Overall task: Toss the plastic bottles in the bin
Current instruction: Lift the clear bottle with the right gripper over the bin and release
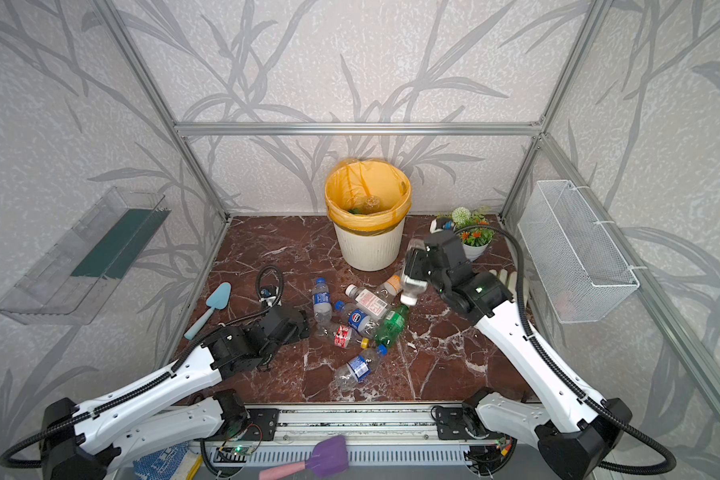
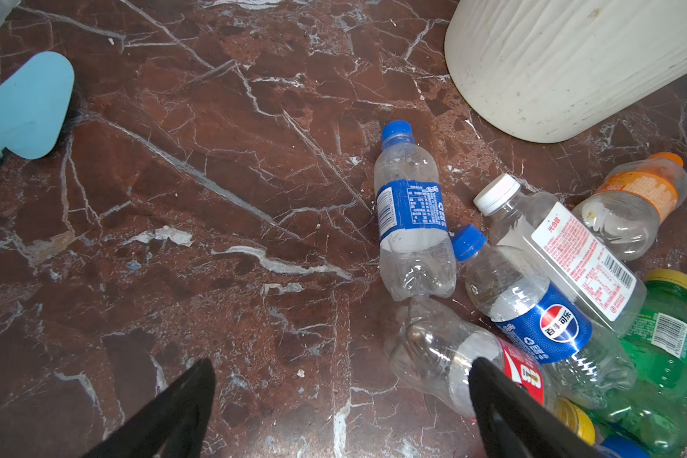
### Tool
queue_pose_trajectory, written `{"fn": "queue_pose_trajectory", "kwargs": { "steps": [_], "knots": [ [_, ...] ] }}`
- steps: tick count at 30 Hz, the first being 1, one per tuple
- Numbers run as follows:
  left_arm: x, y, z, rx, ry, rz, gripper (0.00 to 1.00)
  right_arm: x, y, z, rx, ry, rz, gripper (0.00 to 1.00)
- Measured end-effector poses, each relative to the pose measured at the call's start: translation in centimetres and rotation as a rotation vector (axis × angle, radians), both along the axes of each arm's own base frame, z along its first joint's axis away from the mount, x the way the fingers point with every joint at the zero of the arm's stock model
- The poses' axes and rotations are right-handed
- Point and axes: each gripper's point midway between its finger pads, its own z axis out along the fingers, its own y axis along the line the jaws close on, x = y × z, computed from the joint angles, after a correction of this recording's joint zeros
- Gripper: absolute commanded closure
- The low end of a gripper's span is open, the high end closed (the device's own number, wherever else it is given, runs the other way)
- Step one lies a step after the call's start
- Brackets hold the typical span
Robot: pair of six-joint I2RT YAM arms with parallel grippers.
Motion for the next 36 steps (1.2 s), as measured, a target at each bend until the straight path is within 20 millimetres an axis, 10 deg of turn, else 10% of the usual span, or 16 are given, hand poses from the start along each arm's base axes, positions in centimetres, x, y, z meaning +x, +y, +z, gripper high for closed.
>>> {"fn": "queue_pose_trajectory", "kwargs": {
  "steps": [5,12,18,22,25,28,36],
  "knots": [
    [-0.2,0.0,-0.8,-0.01,0.016,0.009,0.0,-0.9,-1.0,16.6,0.025,-0.454,0.023,0.5],
    [-0.2,-0.2,-1.2,-0.002,0.033,0.006,0.01,-2.1,-2.3,25.3,0.113,-0.783,-0.041,0.47],
    [0.2,-1.1,-1.1,-0.004,0.053,-0.004,0.01,7.4,3.9,23.4,0.141,-0.723,0.017,0.36],
    [0.4,-2.0,-0.7,-0.007,0.078,-0.02,0.01,17.5,9.9,15.9,0.084,-0.467,0.103,0.02],
    [0.3,-3.1,0.6,-0.012,0.06,-0.045,0.01,21.2,11.5,8.9,0.017,-0.272,0.116,0.01],
    [0.0,-3.9,1.7,-0.008,0.035,-0.075,0.01,21.1,11.3,6.9,-0.02,-0.19,0.115,0.01],
    [-0.4,-5.5,3.4,0.044,-0.013,-0.144,0.01,14.6,8.0,14.6,0.023,-0.295,0.113,0.01]
  ]
}}
